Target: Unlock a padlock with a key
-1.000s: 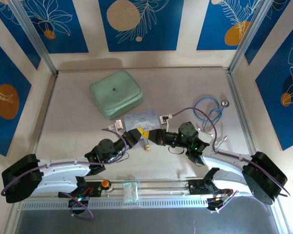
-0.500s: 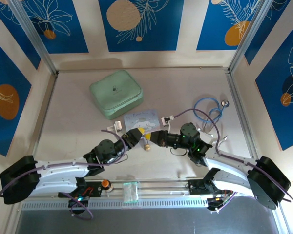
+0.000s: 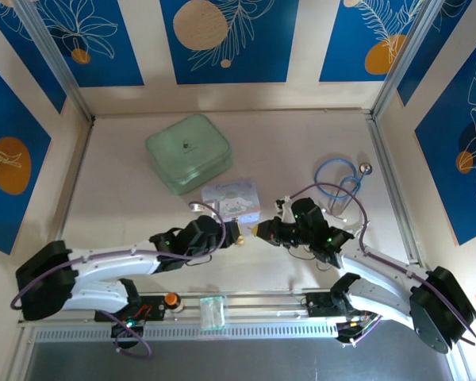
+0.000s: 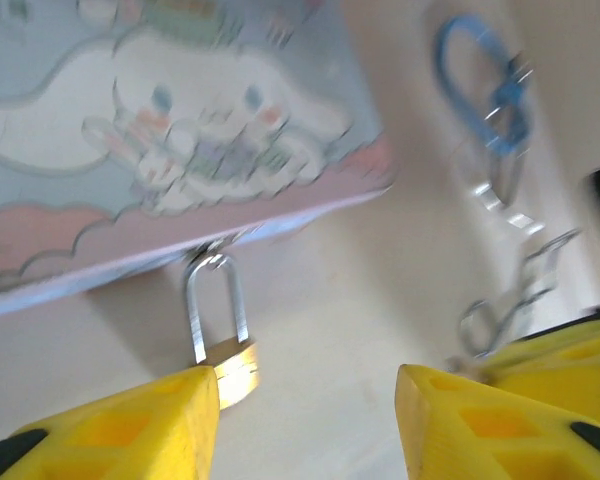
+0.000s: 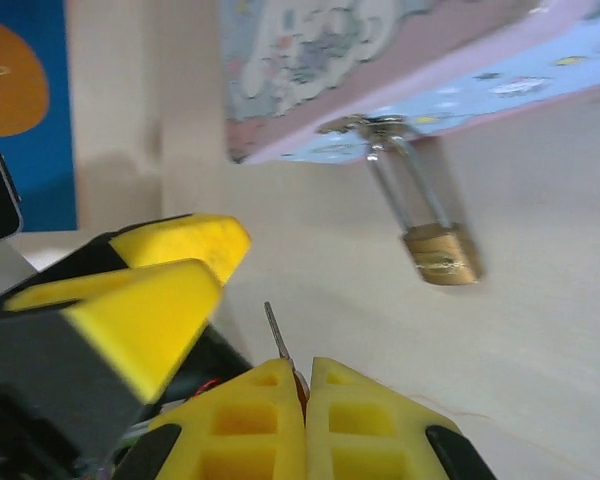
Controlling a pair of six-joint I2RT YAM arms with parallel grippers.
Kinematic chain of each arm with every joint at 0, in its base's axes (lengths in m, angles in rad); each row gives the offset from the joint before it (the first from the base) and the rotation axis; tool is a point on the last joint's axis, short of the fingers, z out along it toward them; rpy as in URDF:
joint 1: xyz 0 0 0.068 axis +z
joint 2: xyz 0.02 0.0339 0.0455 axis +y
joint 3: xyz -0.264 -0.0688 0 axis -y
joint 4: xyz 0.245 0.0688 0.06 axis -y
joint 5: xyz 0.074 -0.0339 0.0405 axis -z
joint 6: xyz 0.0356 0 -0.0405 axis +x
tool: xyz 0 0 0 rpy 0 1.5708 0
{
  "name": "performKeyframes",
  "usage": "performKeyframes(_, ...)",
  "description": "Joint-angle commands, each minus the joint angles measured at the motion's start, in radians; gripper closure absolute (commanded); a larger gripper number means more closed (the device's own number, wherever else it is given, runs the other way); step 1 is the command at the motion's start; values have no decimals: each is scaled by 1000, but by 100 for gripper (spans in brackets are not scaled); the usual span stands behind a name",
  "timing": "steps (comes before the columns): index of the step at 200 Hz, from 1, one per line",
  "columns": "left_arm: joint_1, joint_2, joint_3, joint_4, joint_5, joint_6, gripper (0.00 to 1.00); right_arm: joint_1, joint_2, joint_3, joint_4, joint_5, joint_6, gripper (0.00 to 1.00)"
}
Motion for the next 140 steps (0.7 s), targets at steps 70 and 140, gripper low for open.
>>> performKeyframes(70, -38, 308, 110, 2, -68, 114, 44, -6, -25, 1, -183, 79, -71, 100)
performKeyframes(140, -37, 457, 153, 102, -29, 58, 58, -12, -15, -46, -145, 86, -67, 100)
